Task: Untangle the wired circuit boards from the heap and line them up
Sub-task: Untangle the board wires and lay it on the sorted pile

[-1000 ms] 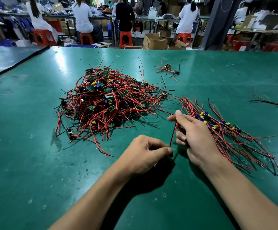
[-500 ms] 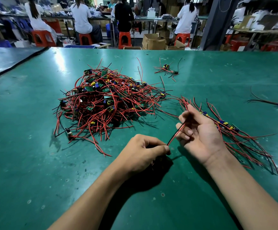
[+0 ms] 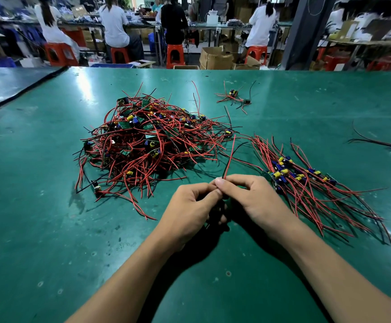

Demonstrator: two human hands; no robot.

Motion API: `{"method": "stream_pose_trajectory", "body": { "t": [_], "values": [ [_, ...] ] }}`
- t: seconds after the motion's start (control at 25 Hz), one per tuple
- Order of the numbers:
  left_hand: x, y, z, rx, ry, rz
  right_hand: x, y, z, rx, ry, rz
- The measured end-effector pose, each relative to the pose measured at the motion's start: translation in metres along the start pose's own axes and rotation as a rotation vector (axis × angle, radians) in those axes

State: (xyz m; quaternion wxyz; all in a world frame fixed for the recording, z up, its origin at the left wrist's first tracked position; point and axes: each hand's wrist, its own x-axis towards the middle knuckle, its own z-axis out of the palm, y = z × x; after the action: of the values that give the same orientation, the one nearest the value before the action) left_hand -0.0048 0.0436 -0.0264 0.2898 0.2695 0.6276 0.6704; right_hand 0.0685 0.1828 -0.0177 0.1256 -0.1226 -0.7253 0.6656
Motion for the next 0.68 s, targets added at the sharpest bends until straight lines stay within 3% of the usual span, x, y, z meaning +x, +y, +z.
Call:
{"method": "stream_pose_trajectory", "body": {
  "t": [0.12, 0.28, 0.44, 0.68],
  "values": [
    [0.0, -0.001, 0.0, -0.001, 0.002, 0.005, 0.001, 0.0, 0.0, -0.05, 0.056, 0.014],
    [0.001, 0.0, -0.001, 0.078, -0.022, -0.018, 0.005, 0.005, -0.003, 0.077, 0.207, 0.101],
    [0.001, 0.002, -0.001, 0.213, -0.049, -0.031, 0.015, 0.008, -0.016, 0.163, 0.372, 0.045],
    [-0.002, 0.007, -0.003, 0.223, -0.071, -0.066, 0.021, 0.018, -0.026, 0.0, 0.468, -0.02]
  ]
}}
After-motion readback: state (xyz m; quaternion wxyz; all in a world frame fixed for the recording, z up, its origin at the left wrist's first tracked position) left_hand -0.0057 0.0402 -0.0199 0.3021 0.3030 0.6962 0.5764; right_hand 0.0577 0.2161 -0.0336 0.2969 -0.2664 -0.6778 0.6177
